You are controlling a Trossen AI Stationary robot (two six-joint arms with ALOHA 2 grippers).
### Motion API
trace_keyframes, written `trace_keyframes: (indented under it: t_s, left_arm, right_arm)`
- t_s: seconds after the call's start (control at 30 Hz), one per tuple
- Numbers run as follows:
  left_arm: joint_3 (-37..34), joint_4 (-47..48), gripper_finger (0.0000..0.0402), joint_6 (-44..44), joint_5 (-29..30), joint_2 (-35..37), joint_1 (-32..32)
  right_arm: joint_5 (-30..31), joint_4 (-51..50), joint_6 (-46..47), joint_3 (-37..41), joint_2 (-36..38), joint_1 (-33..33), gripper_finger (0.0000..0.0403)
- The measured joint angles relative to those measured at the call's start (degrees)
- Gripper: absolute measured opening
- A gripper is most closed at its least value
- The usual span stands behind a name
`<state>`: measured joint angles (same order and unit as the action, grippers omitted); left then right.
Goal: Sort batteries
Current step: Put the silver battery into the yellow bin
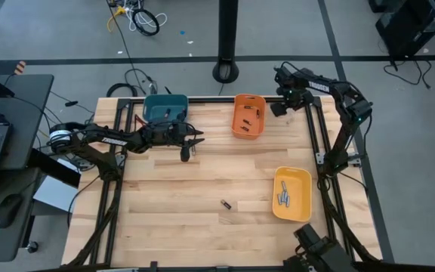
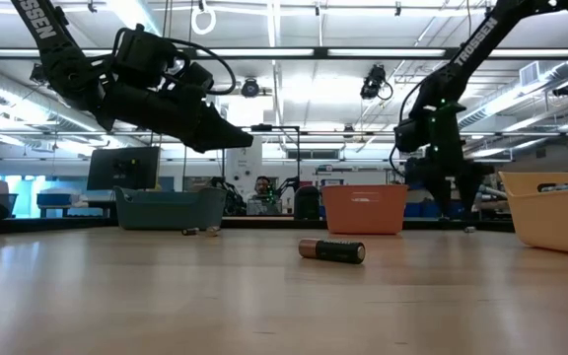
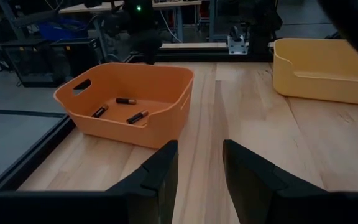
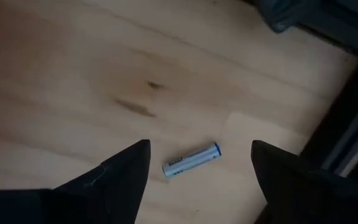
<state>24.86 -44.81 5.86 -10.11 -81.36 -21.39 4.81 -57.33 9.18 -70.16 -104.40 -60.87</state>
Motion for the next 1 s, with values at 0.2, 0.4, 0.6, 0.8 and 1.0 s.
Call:
trace_keyframes:
  t_s: [0.2, 0.4, 0.6, 0.8, 1.0]
  left_arm:
    - [0.0, 0.7, 0.0135, 0.0, 0.0, 0.0, 0.0]
    - [0.0, 0.7, 0.0135, -0.1, 0.0, 0.0, 0.0]
    - [0.0, 0.7, 0.0135, -0.1, 0.0, 0.0, 0.0]
    - [0.0, 0.7, 0.0135, -0.1, 0.0, 0.0, 0.0]
    - [0.0, 0.6, 0.0135, 0.0, 0.0, 0.0, 0.0]
  right_arm:
    - [1.0, -4.1, -5.9, 2.6, 0.0, 3.6, 0.0290]
    - [4.2, -3.5, -6.0, 4.0, 0.1, 4.6, 0.0287]
    - [4.6, -2.6, -5.6, 3.9, 0.1, 4.6, 0.0281]
    - [4.6, -3.0, -6.0, 3.9, 0.1, 4.6, 0.0274]
    - [4.6, -8.8, -7.5, 2.5, 0.1, 5.5, 0.0263]
